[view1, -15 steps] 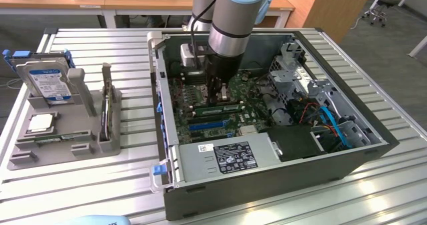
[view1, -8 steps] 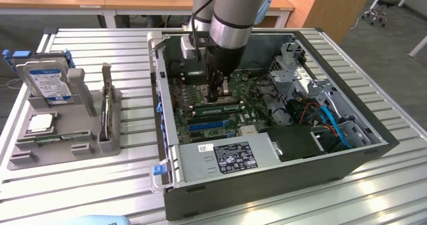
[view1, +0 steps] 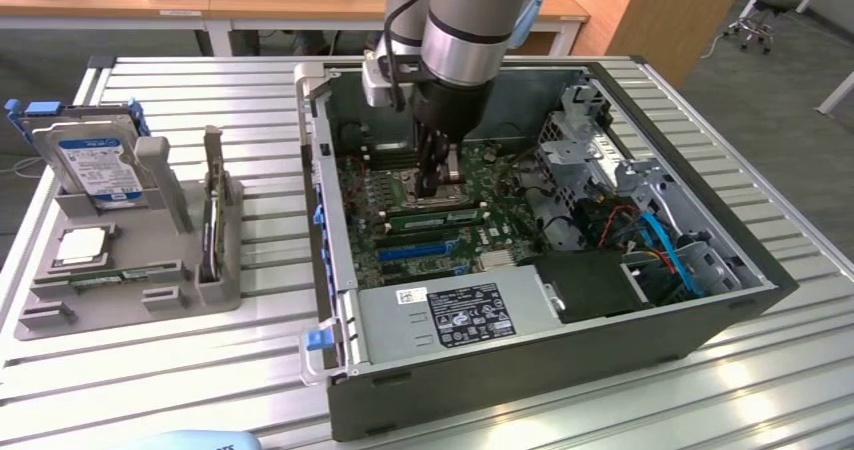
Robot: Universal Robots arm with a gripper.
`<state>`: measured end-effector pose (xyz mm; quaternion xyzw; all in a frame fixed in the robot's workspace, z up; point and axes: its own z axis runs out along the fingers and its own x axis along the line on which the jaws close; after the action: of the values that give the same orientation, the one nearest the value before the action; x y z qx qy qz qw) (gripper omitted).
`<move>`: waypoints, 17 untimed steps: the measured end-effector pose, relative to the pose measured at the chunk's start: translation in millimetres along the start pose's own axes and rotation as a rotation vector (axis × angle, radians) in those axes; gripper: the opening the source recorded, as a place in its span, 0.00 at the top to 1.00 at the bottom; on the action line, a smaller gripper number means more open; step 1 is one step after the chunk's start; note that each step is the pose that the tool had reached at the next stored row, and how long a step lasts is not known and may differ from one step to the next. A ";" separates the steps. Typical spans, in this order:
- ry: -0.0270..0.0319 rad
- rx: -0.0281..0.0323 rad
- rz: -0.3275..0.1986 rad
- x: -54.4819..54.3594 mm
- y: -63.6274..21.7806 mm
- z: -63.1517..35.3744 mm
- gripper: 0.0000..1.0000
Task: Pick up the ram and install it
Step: 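Press down the ram until it locks into place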
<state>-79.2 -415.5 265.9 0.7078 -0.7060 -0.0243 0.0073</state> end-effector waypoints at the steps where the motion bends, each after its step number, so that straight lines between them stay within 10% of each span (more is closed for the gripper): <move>1: -0.0001 0.0001 0.000 0.0 0.0 -0.2 0.90; 17: 0.0001 0.0000 0.000 0.0 -20.4 -1.2 0.90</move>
<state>-58.7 -415.5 266.1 0.7078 -0.7059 -0.0243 0.0074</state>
